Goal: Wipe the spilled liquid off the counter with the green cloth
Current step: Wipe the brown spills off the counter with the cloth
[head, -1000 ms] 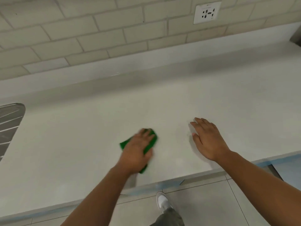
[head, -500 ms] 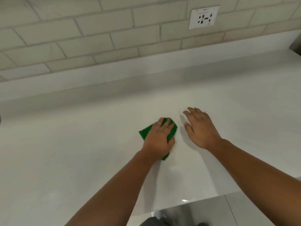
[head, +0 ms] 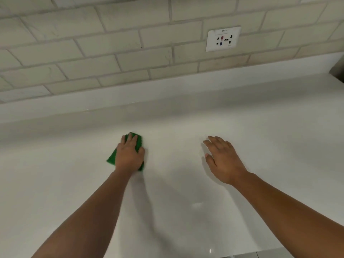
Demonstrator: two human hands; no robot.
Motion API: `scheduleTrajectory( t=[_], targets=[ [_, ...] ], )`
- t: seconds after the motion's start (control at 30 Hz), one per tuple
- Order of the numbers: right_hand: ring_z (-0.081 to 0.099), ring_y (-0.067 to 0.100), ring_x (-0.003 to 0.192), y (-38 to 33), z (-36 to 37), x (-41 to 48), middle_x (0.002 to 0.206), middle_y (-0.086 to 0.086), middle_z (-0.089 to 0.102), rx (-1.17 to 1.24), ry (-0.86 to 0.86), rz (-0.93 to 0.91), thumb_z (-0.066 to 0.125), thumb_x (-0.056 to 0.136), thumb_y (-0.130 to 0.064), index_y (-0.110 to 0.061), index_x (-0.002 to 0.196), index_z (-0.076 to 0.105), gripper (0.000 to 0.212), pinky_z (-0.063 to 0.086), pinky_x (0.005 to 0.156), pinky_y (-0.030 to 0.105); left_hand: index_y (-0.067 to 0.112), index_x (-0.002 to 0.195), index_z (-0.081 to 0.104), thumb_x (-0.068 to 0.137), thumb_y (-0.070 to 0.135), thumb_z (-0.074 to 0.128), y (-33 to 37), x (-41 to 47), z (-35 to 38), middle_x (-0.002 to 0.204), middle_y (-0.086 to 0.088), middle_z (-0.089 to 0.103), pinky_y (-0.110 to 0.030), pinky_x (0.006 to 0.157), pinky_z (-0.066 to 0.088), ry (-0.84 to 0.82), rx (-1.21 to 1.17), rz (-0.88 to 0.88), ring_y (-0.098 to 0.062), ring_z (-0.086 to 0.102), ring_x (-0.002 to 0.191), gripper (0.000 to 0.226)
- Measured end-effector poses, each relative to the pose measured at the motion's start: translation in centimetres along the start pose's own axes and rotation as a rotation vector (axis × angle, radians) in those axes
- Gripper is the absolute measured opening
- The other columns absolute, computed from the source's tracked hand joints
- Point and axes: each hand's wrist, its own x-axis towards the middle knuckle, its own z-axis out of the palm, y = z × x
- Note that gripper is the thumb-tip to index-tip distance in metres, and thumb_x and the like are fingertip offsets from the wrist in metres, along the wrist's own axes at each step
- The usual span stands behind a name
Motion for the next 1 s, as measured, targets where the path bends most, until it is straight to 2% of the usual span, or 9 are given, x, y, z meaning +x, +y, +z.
scheduleTrajectory(
  t=[0.27, 0.33, 0.43, 0.53, 0.63, 0.7, 0.77, 0.87, 1.0],
  targets=[
    [0.019, 0.022, 0.149, 3.9, -1.4, 0.9, 0.161, 0.003, 0.026, 0.016, -0.006, -0.033, 0.015, 0.093, -0.045, -0.019, 0.152, 0.033, 0.067, 0.014, 0.122, 0.043, 0.019, 0.155, 0.027, 0.097, 0.056, 0.039, 15.3, -3.2, 5.0, 0.163, 0.002, 0.017, -0.037, 0.122, 0.004, -0.195, -0.020, 0.380, -0.020, 0.003, 0.151, 0.070],
    [0.030, 0.024, 0.145, 4.6, -1.6, 0.9, 0.156, 0.006, 0.037, 0.026, 0.002, -0.062, 0.018, 0.093, -0.046, -0.016, 0.147, 0.042, 0.067, 0.023, 0.120, 0.044, 0.021, 0.153, 0.031, 0.095, 0.059, 0.043, 16.5, -5.6, 5.2, 0.162, 0.006, 0.018, -0.035, 0.122, 0.004, -0.259, -0.146, 0.374, -0.016, 0.003, 0.151, 0.071],
    [0.049, 0.026, 0.126, 4.8, -1.7, 0.7, 0.137, 0.006, 0.058, 0.058, -0.012, -0.146, 0.025, 0.089, -0.052, -0.013, 0.136, 0.055, 0.069, 0.041, 0.106, 0.044, 0.028, 0.148, 0.040, 0.093, 0.034, 0.062, 15.9, -7.8, 3.8, 0.154, 0.007, 0.036, -0.024, 0.116, 0.022, -0.354, -0.454, 0.245, -0.012, 0.026, 0.145, 0.059],
    [0.052, 0.023, 0.106, 3.7, -1.5, 0.4, 0.119, 0.003, 0.062, 0.021, -0.050, -0.232, 0.032, 0.086, -0.057, -0.014, 0.126, 0.062, 0.065, 0.048, 0.089, 0.041, 0.026, 0.139, 0.049, 0.086, 0.024, 0.072, 14.8, -8.9, 2.4, 0.140, 0.003, 0.051, -0.026, 0.108, 0.039, -0.252, -0.464, 0.163, -0.016, 0.048, 0.128, 0.058],
    [0.047, 0.022, 0.101, 1.6, -1.7, 0.7, 0.110, 0.002, 0.057, -0.003, -0.064, -0.250, 0.040, 0.088, -0.059, -0.016, 0.117, 0.063, 0.057, 0.046, 0.084, 0.039, 0.018, 0.146, 0.040, 0.077, 0.052, 0.075, 14.4, -9.0, 2.1, 0.148, -0.001, 0.040, -0.038, 0.114, 0.031, -0.156, -0.239, -0.043, -0.025, 0.032, 0.134, 0.085],
    [0.046, 0.022, 0.100, 0.4, -2.0, 1.2, 0.108, 0.004, 0.053, 0.002, -0.081, -0.248, 0.049, 0.090, -0.056, -0.016, 0.111, 0.062, 0.047, 0.046, 0.084, 0.038, 0.018, 0.150, 0.033, 0.077, 0.058, 0.072, 14.6, -9.1, 2.3, 0.149, -0.003, 0.038, -0.041, 0.113, 0.030, -0.155, -0.183, -0.106, -0.028, 0.030, 0.134, 0.092],
    [0.045, 0.022, 0.101, -0.5, -2.1, 1.6, 0.110, 0.004, 0.049, -0.018, -0.125, -0.267, 0.052, 0.092, -0.049, -0.015, 0.109, 0.061, 0.039, 0.046, 0.085, 0.037, 0.018, 0.150, 0.034, 0.082, 0.053, 0.065, 15.2, -9.6, 2.5, 0.148, -0.003, 0.041, -0.037, 0.113, 0.027, -0.123, -0.184, -0.006, -0.029, 0.031, 0.135, 0.083],
    [0.045, 0.021, 0.101, -1.3, -1.9, 2.3, 0.109, 0.004, 0.045, 0.033, -0.188, -0.261, 0.051, 0.094, -0.033, -0.012, 0.108, 0.059, 0.026, 0.046, 0.085, 0.034, 0.013, 0.148, 0.036, 0.081, 0.034, 0.064, 16.9, -10.7, 3.0, 0.151, -0.004, 0.039, -0.020, 0.117, 0.009, -0.114, -0.285, 0.191, -0.023, 0.027, 0.141, 0.075],
    [0.052, 0.020, 0.099, -3.3, -1.7, 4.0, 0.116, 0.005, 0.050, 0.166, -0.222, -0.196, 0.045, 0.096, -0.024, -0.012, 0.112, 0.062, 0.026, 0.047, 0.090, 0.031, 0.018, 0.153, 0.023, 0.079, 0.057, 0.058, 16.7, -11.0, 5.7, 0.157, 0.005, 0.029, -0.032, 0.123, 0.009, -0.067, -0.208, 0.200, -0.012, 0.016, 0.148, 0.090]
  ],
)
